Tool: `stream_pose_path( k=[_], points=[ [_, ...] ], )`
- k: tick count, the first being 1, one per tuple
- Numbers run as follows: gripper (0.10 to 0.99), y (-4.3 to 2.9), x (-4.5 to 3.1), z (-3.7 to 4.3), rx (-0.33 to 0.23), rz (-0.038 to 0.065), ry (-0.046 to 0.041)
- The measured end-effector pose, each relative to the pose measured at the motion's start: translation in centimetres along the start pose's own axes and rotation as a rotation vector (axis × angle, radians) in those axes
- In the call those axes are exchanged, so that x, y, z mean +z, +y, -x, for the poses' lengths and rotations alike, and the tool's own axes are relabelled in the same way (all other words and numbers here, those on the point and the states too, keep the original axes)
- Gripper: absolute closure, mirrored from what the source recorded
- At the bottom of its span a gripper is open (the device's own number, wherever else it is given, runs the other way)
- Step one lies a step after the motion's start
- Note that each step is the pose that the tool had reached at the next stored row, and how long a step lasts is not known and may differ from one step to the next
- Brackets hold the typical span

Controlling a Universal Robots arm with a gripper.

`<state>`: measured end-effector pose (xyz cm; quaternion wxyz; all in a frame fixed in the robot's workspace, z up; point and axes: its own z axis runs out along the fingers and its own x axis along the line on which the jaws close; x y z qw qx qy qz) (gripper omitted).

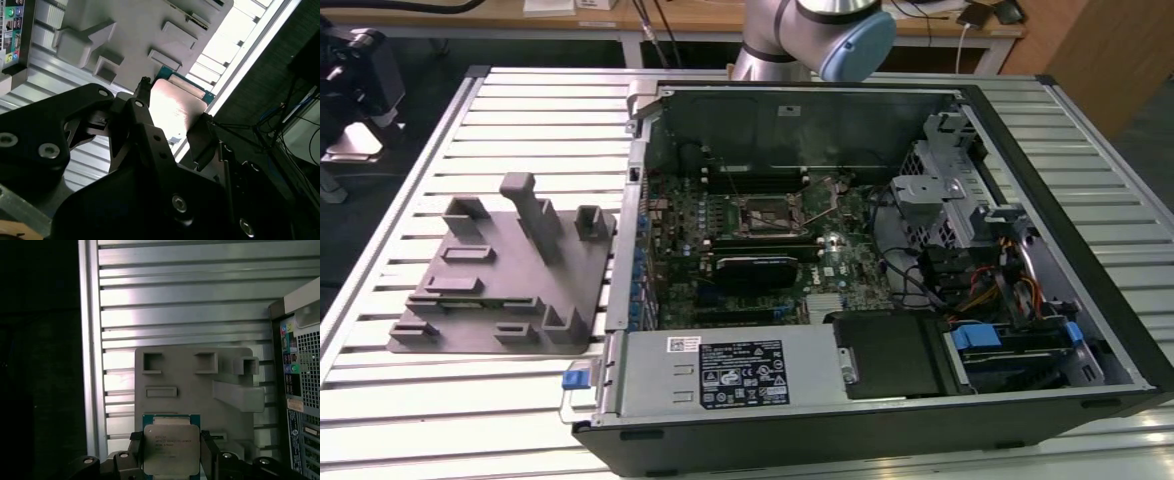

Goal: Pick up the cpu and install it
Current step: 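Pick up the cpu and move it towards the insertion slot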

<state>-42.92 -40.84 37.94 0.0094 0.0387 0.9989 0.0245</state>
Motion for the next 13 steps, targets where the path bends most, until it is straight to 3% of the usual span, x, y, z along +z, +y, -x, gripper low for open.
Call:
stream_pose_path(
  k=[13],
  points=[
    [0.545,0.21,0.06,2.75,0.0,0.0,0.0]
  ],
)
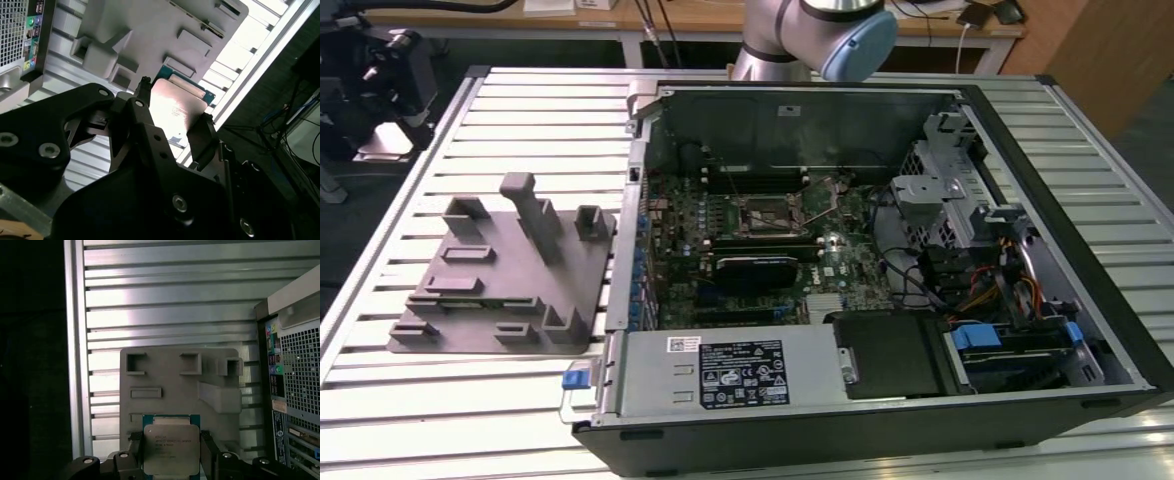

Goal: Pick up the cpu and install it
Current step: 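Pick up the cpu and move it towards the insertion slot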

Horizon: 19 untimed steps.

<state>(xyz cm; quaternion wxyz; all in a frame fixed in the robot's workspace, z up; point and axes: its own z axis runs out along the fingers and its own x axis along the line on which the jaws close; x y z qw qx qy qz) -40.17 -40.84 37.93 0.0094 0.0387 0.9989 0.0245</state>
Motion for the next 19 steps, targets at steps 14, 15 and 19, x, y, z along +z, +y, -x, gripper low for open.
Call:
stream_pose_path(
  k=[14,15,19],
  points=[
    [0.545,0.31,0.08,4.03,0.0,0.0,0.0],
    [0.545,0.33,0.09,4.31,0.0,0.0,0.0001],
    [0.545,0.42,0.12,5.46,0.0,0.0,0.0]
  ],
)
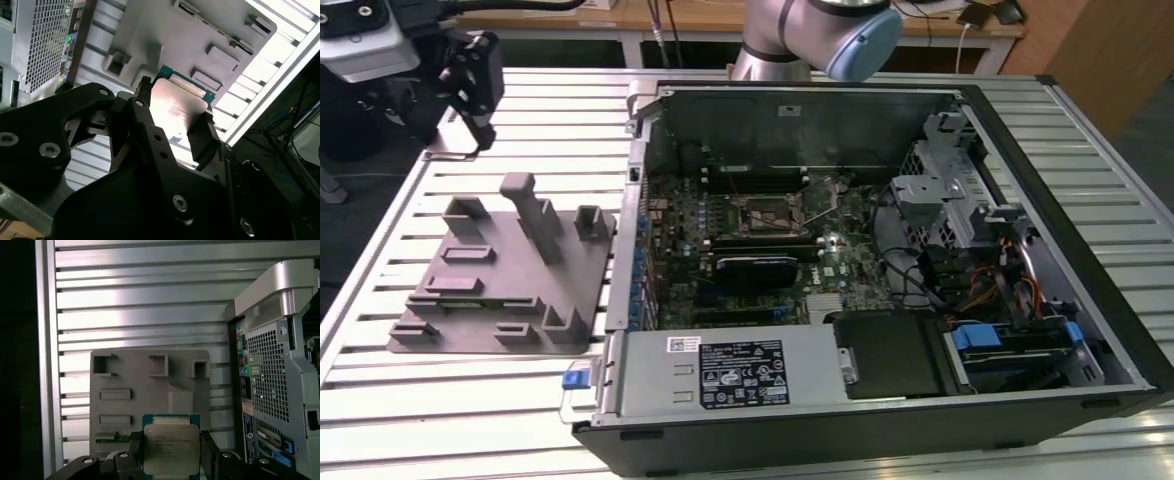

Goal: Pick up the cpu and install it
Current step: 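Pick up the cpu and move it towards the insertion slot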

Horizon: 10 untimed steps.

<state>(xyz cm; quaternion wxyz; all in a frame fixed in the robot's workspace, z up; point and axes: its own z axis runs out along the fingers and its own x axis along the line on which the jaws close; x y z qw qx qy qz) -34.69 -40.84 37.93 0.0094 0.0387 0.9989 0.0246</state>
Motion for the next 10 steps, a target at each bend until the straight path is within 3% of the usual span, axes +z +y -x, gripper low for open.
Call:
stream_pose_path(
  k=[10],
  points=[
    [0.545,0.21,0.05,2.74,0.0,0.0,0.0001]
  ],
)
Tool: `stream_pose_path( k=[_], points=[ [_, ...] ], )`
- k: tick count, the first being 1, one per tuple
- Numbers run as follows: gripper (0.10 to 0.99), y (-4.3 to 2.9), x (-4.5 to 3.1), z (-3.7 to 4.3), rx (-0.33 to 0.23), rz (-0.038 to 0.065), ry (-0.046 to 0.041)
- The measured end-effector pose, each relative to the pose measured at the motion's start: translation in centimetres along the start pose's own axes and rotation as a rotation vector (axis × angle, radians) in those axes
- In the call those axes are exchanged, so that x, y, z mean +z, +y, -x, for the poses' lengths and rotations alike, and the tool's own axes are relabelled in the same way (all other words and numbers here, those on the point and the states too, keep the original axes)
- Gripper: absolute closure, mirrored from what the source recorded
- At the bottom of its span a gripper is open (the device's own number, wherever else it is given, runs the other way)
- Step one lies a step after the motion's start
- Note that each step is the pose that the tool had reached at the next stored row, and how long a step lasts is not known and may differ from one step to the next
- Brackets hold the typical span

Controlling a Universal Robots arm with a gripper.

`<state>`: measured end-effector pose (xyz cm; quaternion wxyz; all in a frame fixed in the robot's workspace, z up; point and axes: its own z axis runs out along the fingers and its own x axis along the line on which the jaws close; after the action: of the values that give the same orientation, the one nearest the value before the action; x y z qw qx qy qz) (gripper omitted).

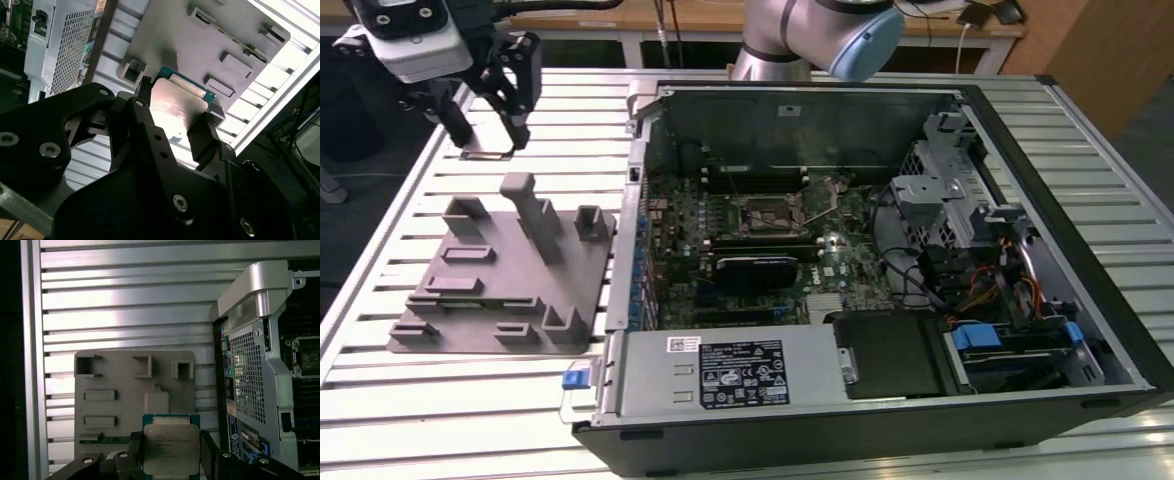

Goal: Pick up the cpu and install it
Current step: 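Pick up the cpu and move it towards the insertion slot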

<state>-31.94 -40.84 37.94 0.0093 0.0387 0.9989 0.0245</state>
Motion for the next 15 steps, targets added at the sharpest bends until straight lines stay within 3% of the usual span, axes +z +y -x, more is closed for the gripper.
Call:
stream_pose_path(
  k=[15],
  points=[
    [0.545,0.36,0.1,4.73,0.0,0.0,0.0]
  ],
)
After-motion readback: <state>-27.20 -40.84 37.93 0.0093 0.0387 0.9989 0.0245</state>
